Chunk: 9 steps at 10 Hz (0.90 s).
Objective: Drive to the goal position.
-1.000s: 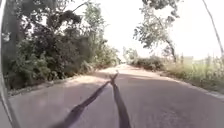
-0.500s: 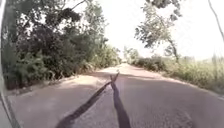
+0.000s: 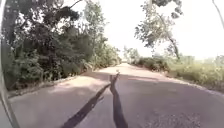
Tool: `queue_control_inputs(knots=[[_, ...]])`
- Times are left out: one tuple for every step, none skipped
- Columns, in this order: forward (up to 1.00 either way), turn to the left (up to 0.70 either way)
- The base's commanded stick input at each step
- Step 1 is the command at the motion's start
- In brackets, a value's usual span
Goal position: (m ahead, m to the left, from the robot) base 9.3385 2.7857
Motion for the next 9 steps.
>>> queue_control_inputs(knots=[[0.70, 0.00], [0.70, 0.00], [0.70, 0.00], [0.70, 0.00], [0.70, 0.00], [0.70, 0.00], [0.70, 0.00], [0.70, 0.00], [0.70, 0.00]])
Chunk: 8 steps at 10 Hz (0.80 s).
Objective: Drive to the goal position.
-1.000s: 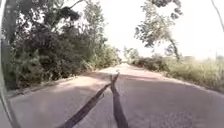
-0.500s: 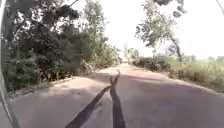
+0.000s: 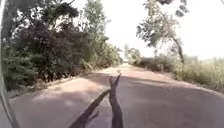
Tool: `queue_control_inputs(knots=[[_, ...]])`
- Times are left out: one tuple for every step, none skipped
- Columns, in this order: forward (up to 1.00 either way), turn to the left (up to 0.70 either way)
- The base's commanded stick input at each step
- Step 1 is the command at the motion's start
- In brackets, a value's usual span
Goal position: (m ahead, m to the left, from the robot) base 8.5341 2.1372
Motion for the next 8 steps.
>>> queue_control_inputs(knots=[[0.70, 0.00], [0.70, 0.00], [0.70, 0.00], [0.70, -0.03], [0.70, -0.23], [0.70, -0.21], [0.70, -0.20], [0.70, -0.18]])
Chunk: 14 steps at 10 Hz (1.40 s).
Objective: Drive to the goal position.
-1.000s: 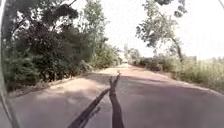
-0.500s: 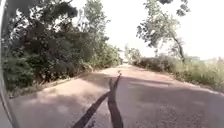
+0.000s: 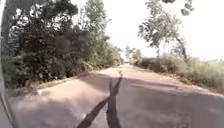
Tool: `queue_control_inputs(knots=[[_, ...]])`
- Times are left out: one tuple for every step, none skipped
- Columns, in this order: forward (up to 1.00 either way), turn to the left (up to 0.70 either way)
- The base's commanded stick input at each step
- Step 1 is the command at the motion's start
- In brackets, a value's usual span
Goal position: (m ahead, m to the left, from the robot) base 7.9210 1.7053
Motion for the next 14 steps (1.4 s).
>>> queue_control_inputs(knots=[[0.70, -0.14], [0.70, 0.00], [0.70, 0.00], [0.70, 0.00], [0.70, 0.00], [0.70, 0.00], [0.70, 0.00], [0.70, 0.00], [0.70, 0.00], [0.70, 0.00], [0.70, 0.00], [0.70, 0.00], [0.70, 0.00], [0.70, 0.00]])
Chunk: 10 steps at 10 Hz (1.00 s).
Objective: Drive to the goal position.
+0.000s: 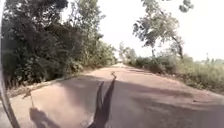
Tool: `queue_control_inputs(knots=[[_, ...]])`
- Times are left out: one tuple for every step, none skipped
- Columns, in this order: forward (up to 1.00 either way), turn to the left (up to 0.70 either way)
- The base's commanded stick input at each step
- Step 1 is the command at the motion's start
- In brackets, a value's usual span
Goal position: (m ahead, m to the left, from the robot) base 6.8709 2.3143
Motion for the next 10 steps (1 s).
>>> queue_control_inputs(knots=[[0.70, 0.00], [0.70, 0.00], [0.70, 0.00], [0.70, 0.00], [0.70, 0.00], [0.70, 0.00], [0.70, 0.00], [0.70, -0.01], [0.70, -0.02], [0.70, -0.02]])
